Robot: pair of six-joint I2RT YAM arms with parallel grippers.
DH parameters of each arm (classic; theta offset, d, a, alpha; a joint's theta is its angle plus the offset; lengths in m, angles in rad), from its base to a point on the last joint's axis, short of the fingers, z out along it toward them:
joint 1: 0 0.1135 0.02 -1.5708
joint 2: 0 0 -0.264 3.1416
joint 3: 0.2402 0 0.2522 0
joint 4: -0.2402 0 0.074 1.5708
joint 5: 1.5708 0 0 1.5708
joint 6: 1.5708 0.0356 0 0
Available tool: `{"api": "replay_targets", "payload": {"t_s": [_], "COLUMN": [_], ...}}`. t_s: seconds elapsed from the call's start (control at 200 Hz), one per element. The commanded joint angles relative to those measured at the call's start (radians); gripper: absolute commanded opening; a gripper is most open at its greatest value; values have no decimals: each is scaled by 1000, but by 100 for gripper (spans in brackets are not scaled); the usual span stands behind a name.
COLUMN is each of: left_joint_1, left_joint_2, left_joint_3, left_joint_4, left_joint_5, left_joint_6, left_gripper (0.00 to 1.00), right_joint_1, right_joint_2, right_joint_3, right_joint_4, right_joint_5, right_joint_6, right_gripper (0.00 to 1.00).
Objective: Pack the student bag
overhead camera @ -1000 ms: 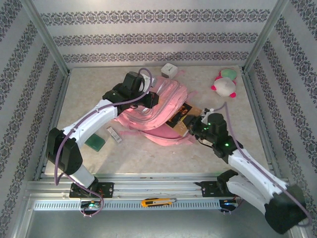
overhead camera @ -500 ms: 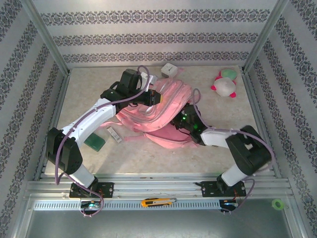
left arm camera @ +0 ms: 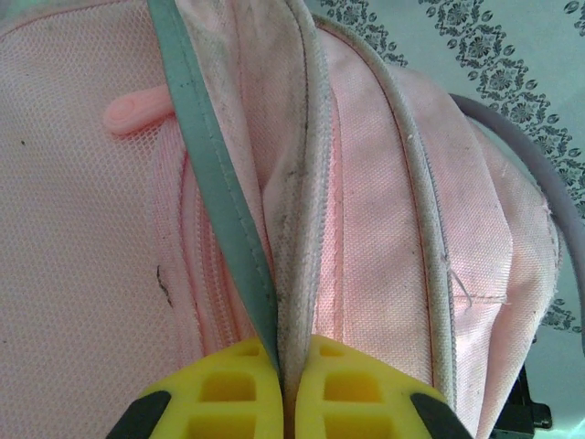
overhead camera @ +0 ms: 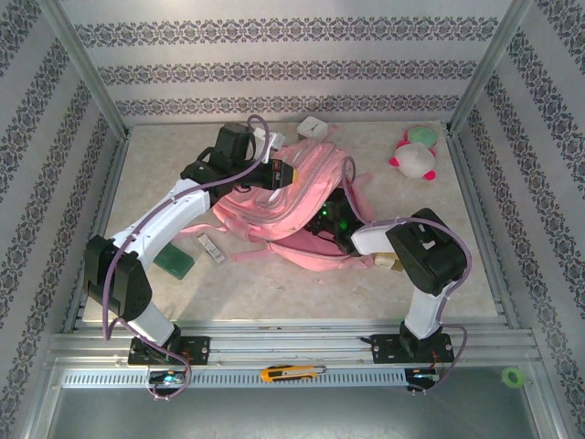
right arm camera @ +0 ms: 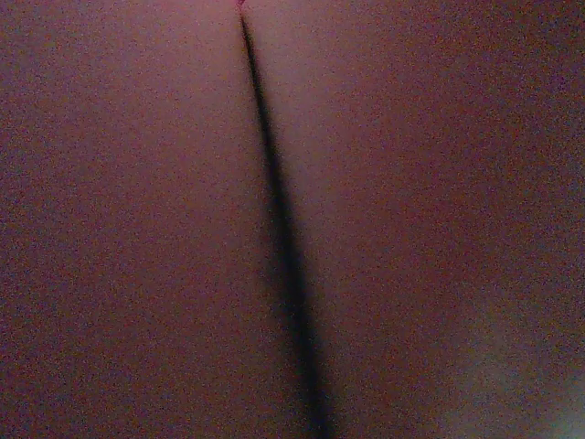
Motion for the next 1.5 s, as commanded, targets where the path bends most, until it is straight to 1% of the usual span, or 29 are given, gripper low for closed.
{"api": "replay_targets", "payload": {"t_s": [0.0, 0.105, 0.185, 0.335, 0.475, 0.694, 0.749, 0.814, 0.919, 1.099, 1.204, 1.309, 1.414, 1.494], "left_joint_1": [16, 20, 24, 26, 29, 30, 28, 29, 29, 30, 30, 29, 28, 28], "left_joint_2": [-28, -30, -28, -26, -27, -27, -27, -31, -33, -27, -27, -27, -24, -21], "left_joint_3": [65, 66, 62, 56, 48, 35, 38, 37, 40, 56, 57, 60, 63, 65], "left_joint_4": [134, 103, 75, 25, 10, 10, 8, 10, 17, 18, 29, 40, 35, 29], "left_joint_5": [35, 15, -6, -42, -35, -36, -34, -35, -34, -18, -18, -14, -5, 1], "left_joint_6": [17, 54, 85, 144, 162, 163, 164, 162, 159, 153, 145, 138, 138, 142], "left_gripper": [0, 0, 0, 0, 0, 0, 0, 0, 0, 0, 0, 0, 0, 0], "right_joint_1": [-19, -34, -43, -60, -73, -78, -70, -51, -19, -5, 1, 5, 4, 3], "right_joint_2": [-18, -91, -174, -337, -472, -608, -626, -618, -554, -402, -311, -225, -153, -107], "right_joint_3": [0, -46, -86, -142, -194, -216, -215, -210, -186, -127, -82, -48, -16, 16], "right_joint_4": [-67, -122, -180, -331, -431, -522, -533, -529, -501, -422, -367, -311, -259, -239], "right_joint_5": [-13, -15, -13, -4, 15, -15, -14, -10, 8, 35, 17, 11, 12, 11], "right_joint_6": [-38, -65, -89, -137, -164, -194, -191, -181, -174, -165, -164, -153, -140, -147], "right_gripper": [55, 59, 61, 64, 66, 61, 57, 50, 47, 45, 46, 44, 36, 28]}}
